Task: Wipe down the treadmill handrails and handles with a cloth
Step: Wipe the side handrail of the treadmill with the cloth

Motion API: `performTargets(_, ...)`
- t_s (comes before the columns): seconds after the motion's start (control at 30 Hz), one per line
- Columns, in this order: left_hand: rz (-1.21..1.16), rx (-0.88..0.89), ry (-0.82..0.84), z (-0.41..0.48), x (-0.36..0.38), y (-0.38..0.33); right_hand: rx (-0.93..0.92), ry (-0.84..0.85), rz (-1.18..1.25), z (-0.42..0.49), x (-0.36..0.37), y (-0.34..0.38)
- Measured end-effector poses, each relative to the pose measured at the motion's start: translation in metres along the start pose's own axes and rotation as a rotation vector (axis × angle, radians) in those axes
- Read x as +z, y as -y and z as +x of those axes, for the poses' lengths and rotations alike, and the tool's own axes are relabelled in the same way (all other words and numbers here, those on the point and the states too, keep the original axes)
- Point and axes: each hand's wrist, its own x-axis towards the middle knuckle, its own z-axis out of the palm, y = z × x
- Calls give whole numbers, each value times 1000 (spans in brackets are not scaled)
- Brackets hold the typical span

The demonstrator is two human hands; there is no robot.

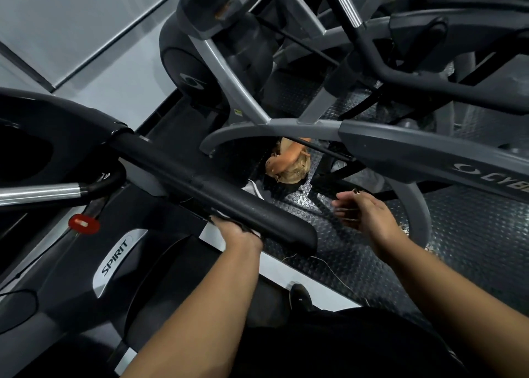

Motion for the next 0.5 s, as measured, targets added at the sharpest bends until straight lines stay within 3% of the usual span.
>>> performTargets(0.33, 103, -342, 82, -31, -16, 53, -7, -25, 63, -1, 11, 9)
performTargets(0.5, 218, -430, 74, -31, -20, 52, -25, -35, 84, -2, 18, 15)
